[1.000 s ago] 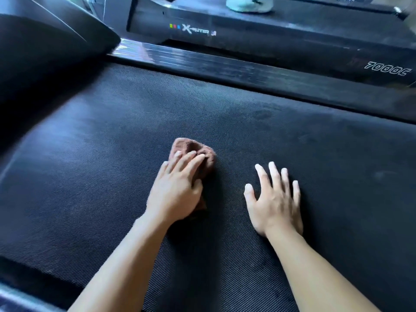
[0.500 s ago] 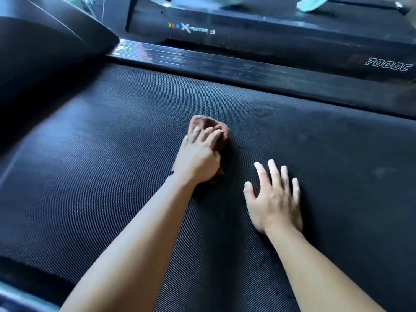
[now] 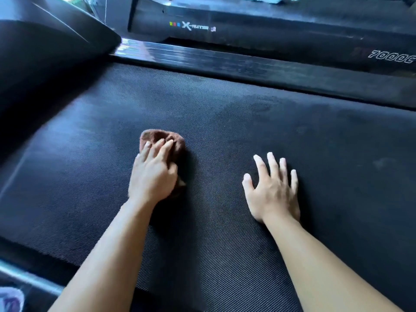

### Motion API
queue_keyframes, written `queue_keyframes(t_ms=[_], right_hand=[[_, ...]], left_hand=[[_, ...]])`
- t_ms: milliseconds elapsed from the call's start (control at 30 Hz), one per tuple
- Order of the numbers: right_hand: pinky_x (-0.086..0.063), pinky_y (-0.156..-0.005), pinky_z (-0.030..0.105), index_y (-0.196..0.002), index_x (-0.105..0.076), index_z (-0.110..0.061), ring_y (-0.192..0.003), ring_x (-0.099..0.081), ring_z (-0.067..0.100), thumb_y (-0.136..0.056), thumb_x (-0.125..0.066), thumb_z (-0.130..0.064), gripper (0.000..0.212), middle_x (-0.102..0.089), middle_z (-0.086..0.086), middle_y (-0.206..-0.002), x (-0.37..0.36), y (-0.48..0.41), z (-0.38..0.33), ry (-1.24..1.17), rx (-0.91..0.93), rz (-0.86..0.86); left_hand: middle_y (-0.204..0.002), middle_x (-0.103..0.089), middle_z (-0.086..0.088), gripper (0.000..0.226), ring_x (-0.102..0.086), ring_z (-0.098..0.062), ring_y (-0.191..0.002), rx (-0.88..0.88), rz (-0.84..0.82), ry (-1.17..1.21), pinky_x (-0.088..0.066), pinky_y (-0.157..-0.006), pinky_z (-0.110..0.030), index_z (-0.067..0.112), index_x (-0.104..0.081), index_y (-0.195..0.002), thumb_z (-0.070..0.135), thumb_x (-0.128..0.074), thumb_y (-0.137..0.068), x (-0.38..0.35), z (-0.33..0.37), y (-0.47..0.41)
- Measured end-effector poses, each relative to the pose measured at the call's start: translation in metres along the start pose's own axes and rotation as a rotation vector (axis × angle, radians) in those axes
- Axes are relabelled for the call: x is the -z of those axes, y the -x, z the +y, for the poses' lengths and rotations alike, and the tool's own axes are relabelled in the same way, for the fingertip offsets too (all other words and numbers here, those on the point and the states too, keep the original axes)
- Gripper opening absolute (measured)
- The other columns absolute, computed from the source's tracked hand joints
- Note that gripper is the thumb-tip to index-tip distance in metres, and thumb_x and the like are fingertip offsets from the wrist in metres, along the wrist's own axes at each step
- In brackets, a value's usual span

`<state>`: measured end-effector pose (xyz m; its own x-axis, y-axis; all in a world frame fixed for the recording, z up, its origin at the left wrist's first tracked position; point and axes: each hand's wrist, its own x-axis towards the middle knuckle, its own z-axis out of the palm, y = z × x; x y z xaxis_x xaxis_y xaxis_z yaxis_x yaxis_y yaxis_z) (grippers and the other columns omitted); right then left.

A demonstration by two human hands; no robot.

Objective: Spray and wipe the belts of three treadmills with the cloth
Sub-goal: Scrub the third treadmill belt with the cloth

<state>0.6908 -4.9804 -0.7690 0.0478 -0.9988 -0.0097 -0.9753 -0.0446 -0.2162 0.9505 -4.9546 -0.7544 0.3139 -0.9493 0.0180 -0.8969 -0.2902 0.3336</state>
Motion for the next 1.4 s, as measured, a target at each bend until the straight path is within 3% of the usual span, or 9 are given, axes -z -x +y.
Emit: queue_keyframes(t_ms=[167, 300, 367, 500, 733, 1000, 1167, 1267, 1400], right_hand=[[0.002, -0.122, 0.048, -0.154, -0.021, -0.036, -0.152, -0.001, 0.023, -0.096, -0.029, -0.056, 0.062, -0.008, -0.002, -0.166, 0.002, 0.000, 0.001, -0.020, 0.008, -0.010], [0.002, -0.123, 0.046, -0.153, -0.026, -0.032, -0.152, -0.003, 0.023, -0.097, -0.038, -0.052, 0.060, -0.012, -0.001, -0.165, 0.003, 0.002, 0.004, -0.069, 0.026, -0.014], [0.000, -0.123, 0.045, -0.151, -0.033, -0.028, -0.152, -0.006, 0.025, -0.097, -0.042, -0.049, 0.059, -0.016, 0.002, -0.165, 0.006, 0.004, 0.008, -0.114, 0.053, -0.016], [-0.006, -0.123, 0.044, -0.146, -0.043, -0.022, -0.151, -0.013, 0.028, -0.095, -0.041, -0.047, 0.056, -0.024, 0.006, -0.162, 0.020, 0.027, 0.021, -0.184, 0.092, -0.003], [-0.010, -0.122, 0.046, -0.145, -0.044, -0.024, -0.150, -0.017, 0.029, -0.088, -0.021, -0.058, 0.070, -0.026, 0.005, -0.161, 0.039, 0.104, 0.074, -0.111, 0.033, -0.001], [-0.016, -0.119, 0.056, -0.150, -0.038, -0.027, -0.148, -0.023, 0.034, -0.092, -0.024, -0.058, 0.067, -0.027, 0.008, -0.161, 0.035, 0.169, 0.125, 0.041, -0.040, -0.039], [-0.017, -0.119, 0.058, -0.152, -0.036, -0.027, -0.148, -0.022, 0.035, -0.093, -0.025, -0.057, 0.067, -0.024, 0.008, -0.162, 0.032, 0.176, 0.125, 0.054, -0.036, -0.026], [-0.015, -0.119, 0.057, -0.153, -0.033, -0.028, -0.149, -0.019, 0.034, -0.093, -0.026, -0.058, 0.066, -0.021, 0.007, -0.163, 0.028, 0.177, 0.127, 0.066, -0.034, -0.002], [-0.014, -0.120, 0.057, -0.151, -0.034, -0.029, -0.150, -0.018, 0.032, -0.093, -0.028, -0.057, 0.066, -0.021, 0.006, -0.164, 0.027, 0.175, 0.126, 0.055, -0.038, 0.025]], left_hand=[[-0.164, -0.024, 0.006, 0.064, -0.011, -0.022, -0.153, -0.093, -0.040, -0.017, -0.010, -0.125, -0.040, 0.032, -0.028, -0.155, 0.034, -0.047, -0.094, -0.021, 0.046, -0.021], [-0.161, -0.031, 0.007, 0.066, -0.016, -0.022, -0.153, -0.295, -0.091, -0.008, -0.016, -0.123, -0.043, 0.033, -0.032, -0.154, 0.036, -0.042, -0.089, -0.027, 0.066, 0.026], [-0.161, -0.031, 0.010, 0.067, -0.016, -0.020, -0.153, -0.359, -0.123, -0.010, -0.012, -0.125, -0.039, 0.035, -0.033, -0.153, 0.041, -0.033, -0.086, -0.022, 0.062, 0.064], [-0.161, -0.029, 0.014, 0.068, -0.014, -0.015, -0.153, -0.309, -0.146, -0.018, -0.009, -0.123, -0.036, 0.038, -0.033, -0.153, 0.046, -0.031, -0.086, -0.007, 0.027, 0.111], [-0.165, -0.023, 0.004, 0.064, -0.011, -0.024, -0.153, -0.022, -0.087, -0.034, -0.012, -0.124, -0.044, 0.030, -0.029, -0.155, 0.033, -0.048, -0.094, -0.010, 0.039, 0.067], [-0.162, -0.029, 0.004, 0.067, -0.017, -0.027, -0.152, -0.279, -0.167, -0.045, -0.019, -0.121, -0.044, 0.028, -0.034, -0.153, 0.035, -0.042, -0.087, -0.030, 0.124, 0.100], [-0.158, -0.038, 0.006, 0.066, -0.026, -0.025, -0.150, -0.453, -0.210, -0.057, -0.025, -0.120, -0.049, 0.030, -0.040, -0.151, 0.041, -0.036, -0.086, -0.029, 0.119, 0.173], [-0.158, -0.036, 0.006, 0.066, -0.026, -0.024, -0.150, -0.411, -0.196, -0.080, -0.026, -0.120, -0.051, 0.032, -0.037, -0.151, 0.041, -0.038, -0.086, -0.021, 0.084, 0.193], [-0.159, -0.036, 0.001, 0.067, -0.025, -0.027, -0.150, -0.200, -0.117, -0.058, -0.026, -0.119, -0.052, 0.028, -0.038, -0.151, 0.042, -0.038, -0.086, -0.009, 0.052, 0.175]])
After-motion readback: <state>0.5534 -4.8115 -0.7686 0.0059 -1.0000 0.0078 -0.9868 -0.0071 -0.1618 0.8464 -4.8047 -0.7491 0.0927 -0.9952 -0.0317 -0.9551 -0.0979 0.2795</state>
